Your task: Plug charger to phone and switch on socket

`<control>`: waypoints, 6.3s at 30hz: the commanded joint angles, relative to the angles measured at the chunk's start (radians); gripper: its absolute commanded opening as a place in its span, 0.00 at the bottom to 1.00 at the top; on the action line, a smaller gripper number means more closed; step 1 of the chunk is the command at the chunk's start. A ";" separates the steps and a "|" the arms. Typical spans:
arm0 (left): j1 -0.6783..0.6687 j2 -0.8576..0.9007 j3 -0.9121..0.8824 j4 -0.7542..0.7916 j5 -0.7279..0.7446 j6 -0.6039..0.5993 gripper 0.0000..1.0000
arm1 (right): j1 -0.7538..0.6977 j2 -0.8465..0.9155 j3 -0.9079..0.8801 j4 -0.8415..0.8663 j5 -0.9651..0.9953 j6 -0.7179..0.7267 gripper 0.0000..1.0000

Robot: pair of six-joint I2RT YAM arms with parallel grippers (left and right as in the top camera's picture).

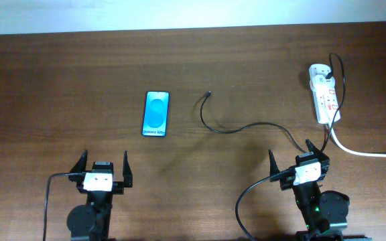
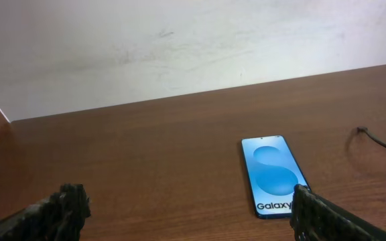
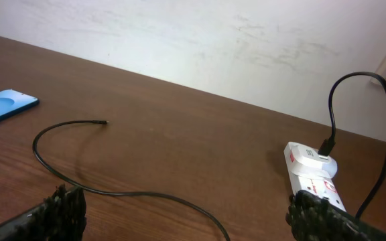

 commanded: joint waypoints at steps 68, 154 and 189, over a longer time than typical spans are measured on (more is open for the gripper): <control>0.002 0.716 0.525 0.166 0.119 0.066 0.99 | 0.006 0.109 0.335 -0.120 0.000 0.031 0.98; -0.291 2.311 1.803 -1.002 -0.066 -0.336 0.93 | 0.006 1.249 1.279 -0.937 -0.258 0.136 0.98; -0.291 2.332 2.118 -1.205 -0.064 -0.415 0.00 | 0.006 1.249 1.279 -0.908 -0.317 0.137 0.98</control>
